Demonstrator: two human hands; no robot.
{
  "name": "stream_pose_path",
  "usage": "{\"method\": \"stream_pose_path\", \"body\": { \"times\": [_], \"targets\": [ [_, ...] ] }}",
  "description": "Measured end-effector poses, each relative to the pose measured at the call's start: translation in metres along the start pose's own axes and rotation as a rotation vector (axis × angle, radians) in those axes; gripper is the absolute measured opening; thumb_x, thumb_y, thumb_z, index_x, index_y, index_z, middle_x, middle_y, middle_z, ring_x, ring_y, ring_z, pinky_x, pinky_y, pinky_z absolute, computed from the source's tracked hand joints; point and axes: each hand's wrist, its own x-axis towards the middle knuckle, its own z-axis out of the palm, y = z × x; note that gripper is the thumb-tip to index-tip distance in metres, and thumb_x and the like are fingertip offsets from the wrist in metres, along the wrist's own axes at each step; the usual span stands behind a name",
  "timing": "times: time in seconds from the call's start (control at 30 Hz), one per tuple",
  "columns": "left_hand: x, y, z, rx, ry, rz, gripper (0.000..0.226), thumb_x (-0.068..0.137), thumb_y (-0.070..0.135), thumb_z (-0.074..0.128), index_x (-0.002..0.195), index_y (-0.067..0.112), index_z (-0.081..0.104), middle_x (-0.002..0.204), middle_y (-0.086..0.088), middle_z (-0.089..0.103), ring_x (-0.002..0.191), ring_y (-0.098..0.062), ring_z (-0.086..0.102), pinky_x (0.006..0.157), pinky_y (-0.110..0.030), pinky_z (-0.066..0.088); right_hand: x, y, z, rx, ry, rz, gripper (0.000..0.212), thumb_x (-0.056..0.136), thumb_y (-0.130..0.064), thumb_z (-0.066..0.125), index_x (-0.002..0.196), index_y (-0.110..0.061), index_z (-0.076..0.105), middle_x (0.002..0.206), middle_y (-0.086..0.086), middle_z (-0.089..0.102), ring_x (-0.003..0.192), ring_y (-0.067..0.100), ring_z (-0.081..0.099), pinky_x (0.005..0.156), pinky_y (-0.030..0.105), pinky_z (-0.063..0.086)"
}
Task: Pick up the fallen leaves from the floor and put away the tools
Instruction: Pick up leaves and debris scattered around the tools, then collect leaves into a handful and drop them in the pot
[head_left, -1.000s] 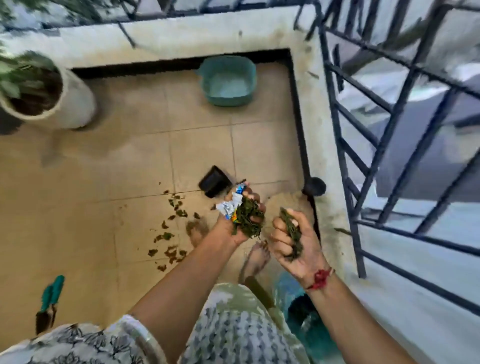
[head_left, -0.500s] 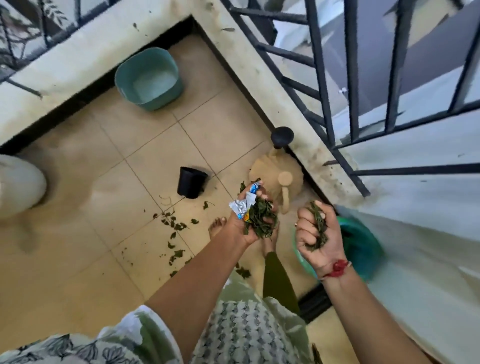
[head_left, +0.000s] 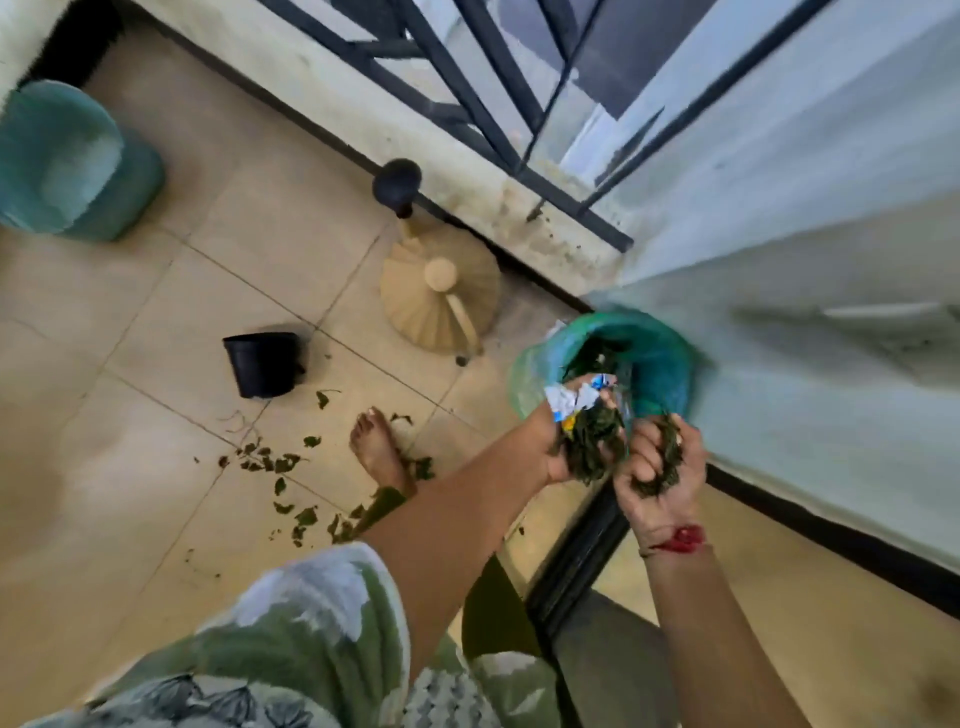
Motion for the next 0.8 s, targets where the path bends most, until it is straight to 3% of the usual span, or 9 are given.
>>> {"method": "stream_pose_path", "body": {
  "times": [0.1, 0.17, 0.27, 0.33, 0.43, 0.5, 0.63, 0.73, 0.8],
  "targets": [
    [0.039, -0.027, 0.017, 0.018, 0.021, -0.032, 0.058, 0.102, 0.031, 0.028, 0.054, 0.012, 0.056, 0.042, 0.001, 0.054, 0.046, -0.014, 0.054, 0.044, -0.018, 0.044, 0.001, -0.020, -0.034, -0.099, 0.314, -0.097, 0.030, 0.064, -0.018, 0.071, 0.055, -0.019, 0.042, 0.047, -0.007, 0.029, 0.032, 0.005, 0.025, 0.029, 0.016, 0.023],
    [0.064, -0.038, 0.025, -0.008, 0.070, -0.030, 0.064, 0.100, 0.033, 0.033, 0.045, 0.012, 0.057, 0.043, -0.001, 0.055, 0.037, -0.014, 0.055, 0.038, -0.015, 0.042, 0.006, -0.032, -0.045, -0.123, 0.472, -0.153, 0.030, 0.066, -0.020, 0.067, 0.055, -0.023, 0.039, 0.044, -0.009, 0.033, 0.029, 0.003, 0.026, 0.026, 0.014, 0.021],
    [0.094, -0.046, 0.036, -0.030, 0.126, -0.041, 0.035, 0.093, 0.033, 0.049, 0.088, 0.006, 0.070, 0.075, -0.010, 0.071, 0.061, -0.020, 0.068, 0.045, -0.024, 0.053, 0.023, -0.050, -0.065, -0.190, 0.655, -0.156, 0.037, 0.091, -0.025, 0.047, 0.055, -0.024, 0.042, 0.042, -0.009, 0.035, 0.030, 0.004, 0.028, 0.030, 0.014, 0.021],
    [0.116, -0.053, 0.037, 0.014, 0.206, -0.028, 0.041, 0.083, 0.032, 0.056, 0.114, 0.005, 0.064, 0.097, -0.013, 0.067, 0.079, -0.026, 0.066, 0.054, -0.031, 0.057, 0.038, -0.060, -0.076, -0.262, 0.706, -0.142, 0.033, 0.096, -0.030, 0.043, 0.064, -0.024, 0.044, 0.043, -0.009, 0.042, 0.031, 0.004, 0.036, 0.033, 0.012, 0.026],
    [0.128, -0.058, 0.047, -0.071, 0.140, -0.037, 0.051, 0.092, 0.060, 0.037, 0.104, 0.016, 0.058, 0.089, -0.008, 0.065, 0.073, -0.024, 0.065, 0.066, -0.026, 0.055, 0.055, -0.070, -0.090, -0.322, 0.718, -0.073, 0.024, 0.098, -0.033, 0.043, 0.090, -0.019, 0.060, 0.065, -0.004, 0.066, 0.049, 0.009, 0.062, 0.042, 0.015, 0.047],
    [0.124, -0.053, 0.053, -0.081, 0.112, -0.068, 0.067, 0.088, 0.071, 0.032, 0.104, 0.014, 0.063, 0.090, -0.012, 0.069, 0.078, -0.024, 0.068, 0.077, -0.031, 0.053, 0.061, -0.074, -0.095, -0.309, 0.702, -0.040, 0.026, 0.100, -0.030, 0.038, 0.097, -0.016, 0.060, 0.078, 0.001, 0.069, 0.061, 0.012, 0.066, 0.043, 0.018, 0.049],
    [0.121, -0.053, 0.053, -0.118, 0.172, -0.077, 0.089, 0.079, 0.080, 0.039, 0.127, 0.008, 0.057, 0.130, -0.015, 0.056, 0.119, -0.031, 0.052, 0.100, -0.048, 0.037, 0.059, -0.081, -0.086, -0.270, 0.683, -0.037, 0.025, 0.100, -0.028, 0.041, 0.084, -0.014, 0.055, 0.089, 0.006, 0.061, 0.077, 0.017, 0.059, 0.056, 0.024, 0.054],
    [0.119, -0.052, 0.055, -0.094, 0.242, -0.070, 0.088, 0.082, 0.077, 0.037, 0.135, 0.008, 0.050, 0.139, -0.012, 0.050, 0.128, -0.029, 0.046, 0.104, -0.044, 0.034, 0.061, -0.088, -0.091, -0.241, 0.693, -0.020, 0.026, 0.101, -0.027, 0.040, 0.093, -0.008, 0.056, 0.106, 0.011, 0.060, 0.097, 0.021, 0.058, 0.095, 0.032, 0.047],
    [0.121, -0.053, 0.054, -0.079, 0.299, -0.046, 0.077, 0.089, 0.067, 0.040, 0.136, 0.006, 0.048, 0.137, -0.011, 0.052, 0.127, -0.027, 0.048, 0.100, -0.041, 0.038, 0.062, -0.091, -0.093, -0.281, 0.724, 0.014, 0.026, 0.101, -0.022, 0.038, 0.106, -0.003, 0.055, 0.107, 0.009, 0.056, 0.107, 0.023, 0.052, 0.102, 0.034, 0.041]
  ]
}}
